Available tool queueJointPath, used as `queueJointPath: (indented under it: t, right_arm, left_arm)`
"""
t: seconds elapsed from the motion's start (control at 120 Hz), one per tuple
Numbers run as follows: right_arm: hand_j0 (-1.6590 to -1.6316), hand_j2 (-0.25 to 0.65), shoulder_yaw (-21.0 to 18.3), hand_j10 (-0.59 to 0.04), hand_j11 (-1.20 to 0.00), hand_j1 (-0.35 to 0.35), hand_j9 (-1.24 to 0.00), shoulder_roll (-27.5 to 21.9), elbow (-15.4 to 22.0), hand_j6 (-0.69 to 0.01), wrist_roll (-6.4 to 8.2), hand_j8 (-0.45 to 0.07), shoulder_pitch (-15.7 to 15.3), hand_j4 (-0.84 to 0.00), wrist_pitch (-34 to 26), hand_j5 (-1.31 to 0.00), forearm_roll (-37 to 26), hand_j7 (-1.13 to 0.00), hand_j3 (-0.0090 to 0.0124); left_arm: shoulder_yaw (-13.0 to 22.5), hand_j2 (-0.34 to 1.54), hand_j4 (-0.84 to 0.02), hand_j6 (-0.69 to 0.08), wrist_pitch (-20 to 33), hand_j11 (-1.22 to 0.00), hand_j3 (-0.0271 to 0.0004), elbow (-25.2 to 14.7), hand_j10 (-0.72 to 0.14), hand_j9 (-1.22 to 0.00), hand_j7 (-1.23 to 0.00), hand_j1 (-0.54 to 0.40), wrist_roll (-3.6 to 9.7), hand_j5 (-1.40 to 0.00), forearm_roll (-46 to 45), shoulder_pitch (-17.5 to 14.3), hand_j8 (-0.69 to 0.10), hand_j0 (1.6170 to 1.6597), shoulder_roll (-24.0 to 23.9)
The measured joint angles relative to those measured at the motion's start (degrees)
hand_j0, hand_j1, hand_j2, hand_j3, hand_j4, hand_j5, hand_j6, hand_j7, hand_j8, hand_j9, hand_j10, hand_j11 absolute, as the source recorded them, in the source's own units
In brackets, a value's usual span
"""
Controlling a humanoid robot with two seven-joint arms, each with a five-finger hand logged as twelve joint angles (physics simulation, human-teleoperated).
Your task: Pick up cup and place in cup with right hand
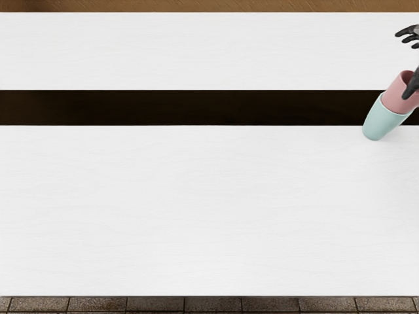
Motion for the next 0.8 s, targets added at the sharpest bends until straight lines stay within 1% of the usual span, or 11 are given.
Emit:
queueJointPath:
  t: [0.075, 0.158, 0.283, 0.392, 0.45, 0.642, 0.8]
  right_arm:
    - [-1.658, -0.01, 0.0, -0.068, -0.08, -0.275, -0.08, 0.1, 1.0, -0.071, 0.0, -0.069, 0.0, -0.069, 0.7, -0.08, 1.1, -0.08, 0.0]
    - [-1.658, -0.008, 0.4, -0.054, -0.07, -0.292, -0.07, -0.2, 2.4, -0.057, 0.0, -0.055, 0.0, -0.056, 3.4, -0.07, 6.0, -0.06, 0.0]
    - [-1.658, -0.006, 0.8, -0.041, -0.05, -0.306, -0.05, -0.7, 6.2, -0.044, 0.0, -0.043, 0.2, -0.043, 6.7, -0.05, 12.2, -0.05, 0.0]
    - [-1.6581, -0.005, 2.2, -0.035, -0.04, -0.314, -0.04, -1.1, 9.7, -0.038, 0.0, -0.036, 0.3, -0.036, 8.9, -0.04, 15.7, -0.04, 0.0]
    - [-1.6581, -0.005, 2.7, -0.032, -0.04, -0.317, -0.04, -1.2, 11.0, -0.035, 0.0, -0.033, 0.3, -0.033, 10.0, -0.04, 17.9, -0.04, 0.0]
    - [-1.6581, -0.004, 4.5, -0.027, -0.03, -0.322, -0.03, -0.9, 12.3, -0.029, 0.0, -0.028, 0.2, -0.028, 11.4, -0.03, 23.6, -0.03, 0.0]
    - [-1.6581, -0.004, 4.8, -0.025, -0.03, -0.324, -0.03, -0.8, 12.5, -0.027, 0.0, -0.026, 0.1, -0.025, 12.2, -0.03, 25.4, -0.03, 0.0]
  left_arm:
    - [0.0, 0.0, 0.0, 0.0, 0.0, 0.0, -0.0001, 0.0, 0.0, 0.0, 0.0, 0.349, 0.0, 0.0, 0.0, 0.0, 0.0, 1.6581, 0.0]
    - [0.0, 0.0, 0.0, 0.0, 0.0, 0.0, -0.0001, 0.0, 0.0, 0.0, 0.0, 0.349, 0.01, 0.0, 0.0, 0.0, 0.0, 1.6581, 0.0]
    - [0.0, 0.0, 0.0, 0.0, 0.0, 0.0, -0.0001, 0.0, 0.0, 0.0, 0.0, 0.349, 0.01, 0.0, 0.0, 0.0, 0.0, 1.6581, 0.0]
    - [0.0, 0.0, 0.0, 0.0, 0.0, 0.0, 0.0, 0.0, 0.0, 0.0, 0.0, 0.349, 0.0, 0.0, 0.0, 0.0, 0.0, 1.6581, 0.0]
    - [0.0, 0.0, 0.0, 0.0, 0.0, 0.0, 0.0, 0.0, 0.0, 0.0, 0.0, 0.349, 0.0, 0.0, 0.0, 0.0, 0.0, 1.6581, 0.0]
    - [0.0, 0.0, 0.0, 0.0, -0.2, 0.0, 0.0, 0.0, 0.0, 0.0, 0.0, 0.349, 0.0, 0.0, 0.0, 0.0, 0.0, 1.6581, 0.0]
    - [0.1, 0.0, 0.0, 0.0, -0.2, 0.0, 0.0, 0.0, 0.0, 0.0, 0.0, 0.349, 0.03, 0.0, 0.1, 0.0, 0.0, 1.6581, 0.0]
